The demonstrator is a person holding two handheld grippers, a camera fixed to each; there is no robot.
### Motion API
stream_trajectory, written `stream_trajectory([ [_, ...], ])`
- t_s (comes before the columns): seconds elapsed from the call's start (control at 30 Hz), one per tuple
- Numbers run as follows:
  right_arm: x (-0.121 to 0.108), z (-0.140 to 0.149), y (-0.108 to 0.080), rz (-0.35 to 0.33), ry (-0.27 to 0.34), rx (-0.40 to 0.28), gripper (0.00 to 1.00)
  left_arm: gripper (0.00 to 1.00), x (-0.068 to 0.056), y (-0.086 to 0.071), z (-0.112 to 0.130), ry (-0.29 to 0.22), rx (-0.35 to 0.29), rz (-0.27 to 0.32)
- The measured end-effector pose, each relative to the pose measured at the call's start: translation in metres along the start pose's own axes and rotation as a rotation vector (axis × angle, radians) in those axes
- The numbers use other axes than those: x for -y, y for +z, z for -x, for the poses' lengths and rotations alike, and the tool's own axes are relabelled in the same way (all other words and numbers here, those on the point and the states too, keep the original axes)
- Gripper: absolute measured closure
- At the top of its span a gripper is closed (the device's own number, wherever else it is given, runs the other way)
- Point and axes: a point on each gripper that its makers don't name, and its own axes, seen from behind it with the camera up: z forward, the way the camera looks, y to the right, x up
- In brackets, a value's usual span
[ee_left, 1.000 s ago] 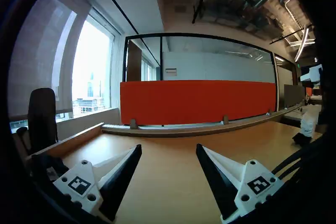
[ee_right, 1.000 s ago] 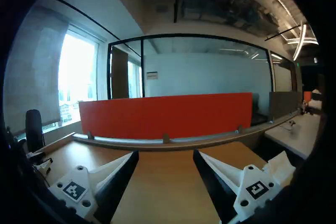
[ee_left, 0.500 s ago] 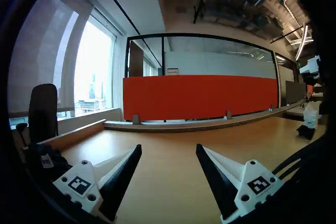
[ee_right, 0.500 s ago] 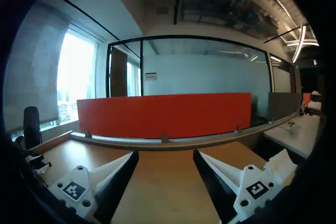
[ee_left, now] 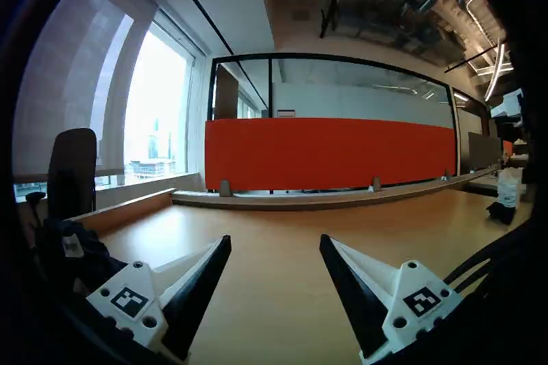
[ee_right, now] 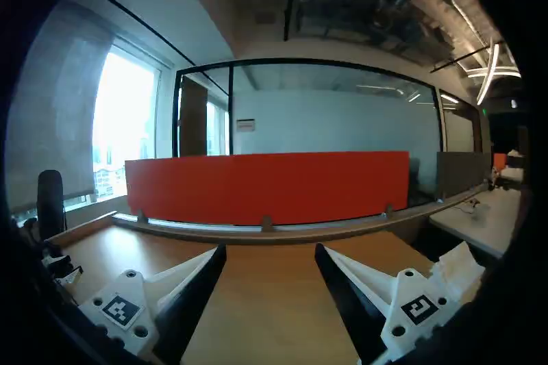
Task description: Fold towel
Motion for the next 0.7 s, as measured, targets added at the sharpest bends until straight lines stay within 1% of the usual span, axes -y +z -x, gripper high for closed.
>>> stream_trajectory([
  [0.1, -0.0002, 0.0008, -0.0012, -0.001, -0.005, 0.002, 0.0, 0.04, -0.0012, 0.0, -0.0006, 0.0, -0.002, 0.002],
  [0.4, -0.0005, -0.0004, -0.0029, -0.005, -0.007, 0.004, 0.0, 0.04, 0.0004, 0.0007, 0.0025, 0.001, 0.011, 0.001],
  [0.7, -0.0045, -0.0022, -0.0026, -0.001, -0.008, 0.0, 0.0, 0.04, 0.0015, 0.0013, 0.0026, 0.001, 0.012, 0.001],
])
